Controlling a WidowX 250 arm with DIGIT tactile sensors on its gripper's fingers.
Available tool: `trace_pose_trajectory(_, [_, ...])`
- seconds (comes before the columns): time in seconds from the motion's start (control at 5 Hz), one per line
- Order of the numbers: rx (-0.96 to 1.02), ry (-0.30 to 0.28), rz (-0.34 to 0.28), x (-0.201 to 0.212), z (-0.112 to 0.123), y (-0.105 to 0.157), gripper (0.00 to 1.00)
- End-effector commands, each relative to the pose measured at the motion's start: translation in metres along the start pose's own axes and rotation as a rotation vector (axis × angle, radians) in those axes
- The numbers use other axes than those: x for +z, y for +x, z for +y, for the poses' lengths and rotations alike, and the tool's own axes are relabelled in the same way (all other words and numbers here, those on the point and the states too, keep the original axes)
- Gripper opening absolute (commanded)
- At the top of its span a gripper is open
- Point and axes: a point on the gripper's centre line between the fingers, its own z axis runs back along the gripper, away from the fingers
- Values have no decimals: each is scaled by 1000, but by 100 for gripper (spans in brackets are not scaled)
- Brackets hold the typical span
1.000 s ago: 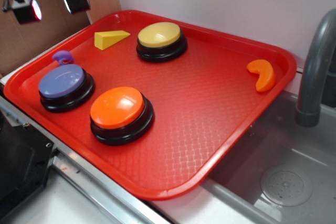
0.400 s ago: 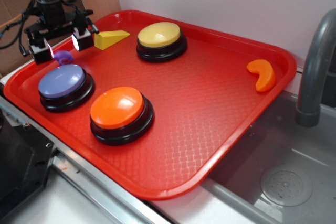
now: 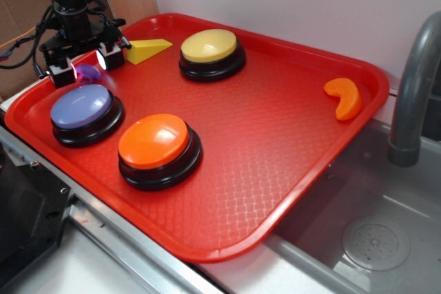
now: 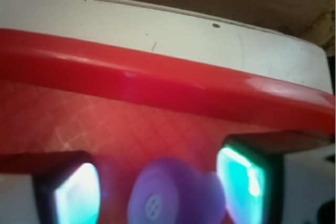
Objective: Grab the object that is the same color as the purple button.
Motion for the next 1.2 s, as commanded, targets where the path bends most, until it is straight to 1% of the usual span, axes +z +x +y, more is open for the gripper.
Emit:
trace_pose_trajectory(0.0, [-14, -51, -28, 16, 14, 0, 0])
trace_pose_trajectory(0.2, [-82, -88, -25, 29, 8, -2, 0])
trace_pose_trajectory(0.4, [-319, -176, -13, 79, -12, -18, 0])
trace_pose_trajectory(0.6, [-558, -264, 52, 118, -23, -45, 0])
trace_pose_trajectory(0.8, [-804, -312, 106, 137, -17, -76, 0])
trace_pose_trajectory(1.0, [-1055, -323, 136, 139, -10, -94, 0])
